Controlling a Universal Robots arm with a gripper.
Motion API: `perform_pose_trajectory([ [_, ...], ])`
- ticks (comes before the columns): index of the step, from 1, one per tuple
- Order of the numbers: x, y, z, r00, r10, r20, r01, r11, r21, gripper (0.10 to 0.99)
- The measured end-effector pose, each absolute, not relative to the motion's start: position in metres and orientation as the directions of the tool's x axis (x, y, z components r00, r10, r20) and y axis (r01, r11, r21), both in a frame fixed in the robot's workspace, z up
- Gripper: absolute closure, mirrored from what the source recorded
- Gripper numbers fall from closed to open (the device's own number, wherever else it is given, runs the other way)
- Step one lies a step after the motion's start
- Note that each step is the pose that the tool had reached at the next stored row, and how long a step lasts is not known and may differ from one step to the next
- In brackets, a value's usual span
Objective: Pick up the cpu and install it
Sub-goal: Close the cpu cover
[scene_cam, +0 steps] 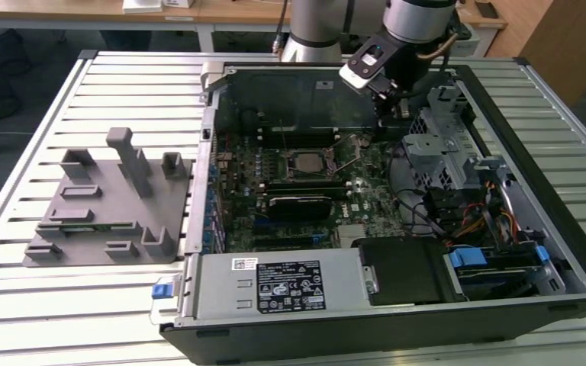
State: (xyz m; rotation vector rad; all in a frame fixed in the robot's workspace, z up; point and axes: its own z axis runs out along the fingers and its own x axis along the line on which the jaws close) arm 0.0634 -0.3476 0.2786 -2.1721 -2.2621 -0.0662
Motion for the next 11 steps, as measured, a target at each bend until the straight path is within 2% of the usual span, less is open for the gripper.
perform_pose_trajectory([
  [11,0.0738,-0.3476,0.2780,-0.041,0.999,0.032,0.999,0.040,0.027,0.980],
])
